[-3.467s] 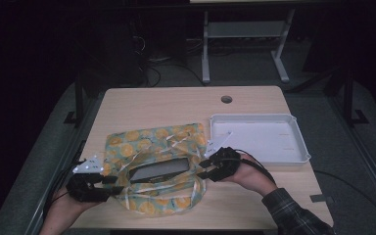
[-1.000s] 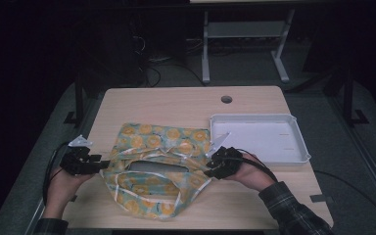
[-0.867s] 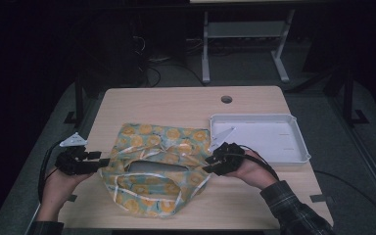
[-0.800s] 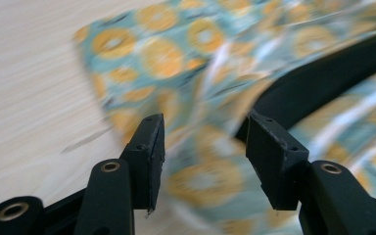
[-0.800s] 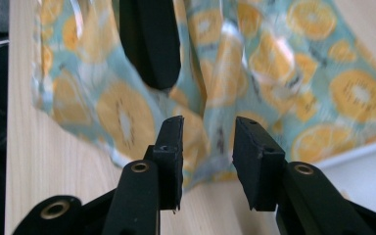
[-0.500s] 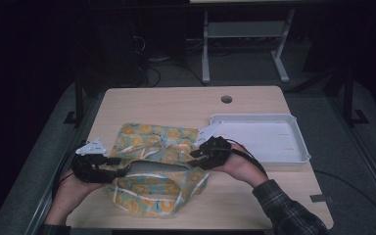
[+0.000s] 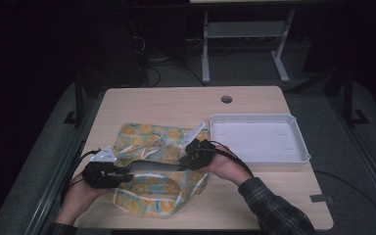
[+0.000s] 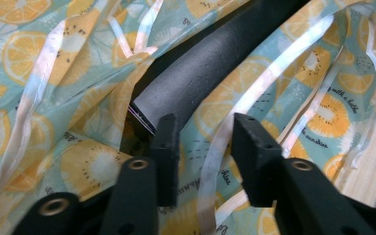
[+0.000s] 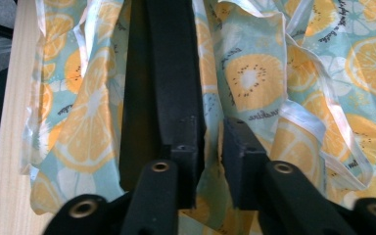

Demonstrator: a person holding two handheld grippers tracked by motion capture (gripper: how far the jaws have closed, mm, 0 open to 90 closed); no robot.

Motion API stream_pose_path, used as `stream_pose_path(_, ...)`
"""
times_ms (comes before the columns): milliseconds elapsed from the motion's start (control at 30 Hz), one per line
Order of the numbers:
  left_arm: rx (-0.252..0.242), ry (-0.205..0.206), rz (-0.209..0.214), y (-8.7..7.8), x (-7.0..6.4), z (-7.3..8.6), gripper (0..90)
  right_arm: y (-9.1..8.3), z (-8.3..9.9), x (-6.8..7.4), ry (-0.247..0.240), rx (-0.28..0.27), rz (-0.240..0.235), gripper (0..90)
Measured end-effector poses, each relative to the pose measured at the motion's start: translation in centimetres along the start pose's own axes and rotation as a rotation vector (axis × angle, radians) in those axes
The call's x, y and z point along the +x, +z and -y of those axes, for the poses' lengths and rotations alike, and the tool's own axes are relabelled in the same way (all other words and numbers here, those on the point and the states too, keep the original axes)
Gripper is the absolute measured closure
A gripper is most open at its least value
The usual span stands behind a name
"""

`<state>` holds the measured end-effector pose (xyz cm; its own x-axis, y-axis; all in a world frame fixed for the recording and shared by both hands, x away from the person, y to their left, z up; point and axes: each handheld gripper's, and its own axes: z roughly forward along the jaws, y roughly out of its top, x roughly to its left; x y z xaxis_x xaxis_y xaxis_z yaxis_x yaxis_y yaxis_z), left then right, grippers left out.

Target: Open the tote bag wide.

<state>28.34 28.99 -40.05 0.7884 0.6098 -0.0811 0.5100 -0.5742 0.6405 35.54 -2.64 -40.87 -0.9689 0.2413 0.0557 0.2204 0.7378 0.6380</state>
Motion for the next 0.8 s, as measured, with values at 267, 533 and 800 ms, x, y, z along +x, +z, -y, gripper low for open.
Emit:
stream_pose_path(267, 0.036, 0.006, 0.033, 0.3, 0.1, 0.1, 89.1, -0.1, 0.0, 0.0, -0.005, -0.002, -0.005, 89.5)
stream_pose_path(533, 0.028, -0.012, 0.059, -0.8, -0.6, 0.7, 90.0, -0.8, 0.5, -0.8, 0.021, -0.014, 0.037, 89.8)
stream_pose_path(800, 0.082, -0.038, 0.066, -1.1, -1.5, 3.3, 90.0, -1.1, 1.6, -2.0, 0.056, 0.004, 0.093, 89.8)
